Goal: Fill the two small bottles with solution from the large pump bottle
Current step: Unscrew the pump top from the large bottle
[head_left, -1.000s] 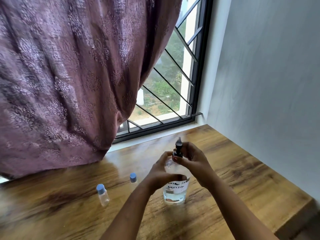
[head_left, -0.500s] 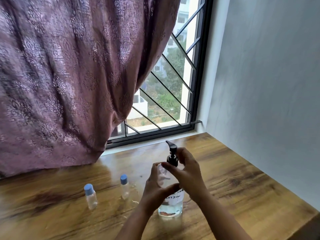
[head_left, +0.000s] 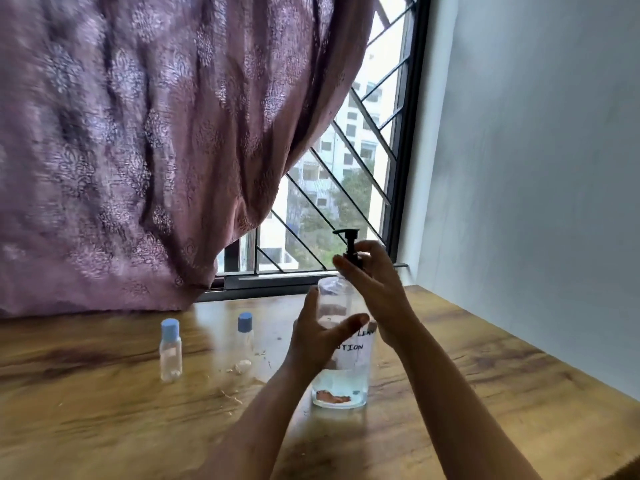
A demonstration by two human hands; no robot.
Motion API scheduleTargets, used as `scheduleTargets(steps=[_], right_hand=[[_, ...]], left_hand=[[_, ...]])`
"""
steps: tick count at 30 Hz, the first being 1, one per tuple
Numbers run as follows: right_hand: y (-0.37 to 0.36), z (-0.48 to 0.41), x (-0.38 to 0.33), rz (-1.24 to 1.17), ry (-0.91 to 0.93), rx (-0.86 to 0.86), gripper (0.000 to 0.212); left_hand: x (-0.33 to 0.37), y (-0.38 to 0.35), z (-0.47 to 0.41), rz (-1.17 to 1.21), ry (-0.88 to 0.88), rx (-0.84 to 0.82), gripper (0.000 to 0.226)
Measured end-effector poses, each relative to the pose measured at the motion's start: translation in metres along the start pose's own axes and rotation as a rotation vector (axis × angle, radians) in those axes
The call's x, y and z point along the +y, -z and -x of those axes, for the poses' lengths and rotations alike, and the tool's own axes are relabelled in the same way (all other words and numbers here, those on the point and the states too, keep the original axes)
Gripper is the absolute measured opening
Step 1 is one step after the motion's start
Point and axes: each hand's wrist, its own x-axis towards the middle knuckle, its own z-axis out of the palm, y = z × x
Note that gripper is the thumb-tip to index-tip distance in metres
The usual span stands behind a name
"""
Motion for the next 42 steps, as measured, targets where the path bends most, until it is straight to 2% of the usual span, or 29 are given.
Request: scheduleTargets(steps=[3,6,11,16,20,23,26,30,33,38,41,42], right_hand=[[-0.009,0.006,0.0,0.139,0.071,0.084,0.039],[-0.015,0.014,-0.003,0.17,0.115,0.135,0.035],[-0.018,0.024,-0.012,0.018,0.1,0.066,0.013],[-0.009,0.021,-0.009,-0.059,0.066,-0.028,0.023],[-0.009,0.013,0.001,0.018,0.088,0.018,0.021],[-0.01,0.008,0.006,0.111,0.116,0.092,0.029],[-0.009,0.006,0.009,0.04,0.107,0.105,0.026],[-0.007,0.007,0.011,-0.168,0.141,0.056,0.017],[-0.01,0.008,0.011,-0.101,0.16,0.053,0.016],[-0.013,0.01,0.012,0.158,0.198,0.179,0.028],[-0.01,0.008,0.009,0.022,0.153,0.114,0.013],[-0.009,0.008,0.008,-0.032,0.137,0.094,0.015]], left_hand=[[-0.001,0.003,0.009,-0.045,-0.012,0.012,0.095],[0.003,0.008,0.028,-0.087,-0.01,0.03,0.094],[0.008,0.011,0.046,-0.107,-0.019,0.056,0.082],[0.0,0.009,0.037,-0.113,-0.048,0.074,0.09],[-0.005,0.005,0.029,-0.114,-0.069,0.096,0.102],[-0.009,0.001,0.026,-0.141,-0.081,0.122,0.09],[-0.011,0.001,0.024,-0.159,-0.09,0.139,0.072],[-0.012,0.001,0.025,-0.181,-0.12,0.146,0.075],[-0.013,0.0,0.026,-0.185,-0.123,0.145,0.083],[-0.005,0.003,0.031,-0.18,-0.141,0.137,0.065],[-0.008,0.002,0.029,-0.204,-0.134,0.14,0.075],[-0.01,0.002,0.028,-0.204,-0.132,0.14,0.08]])
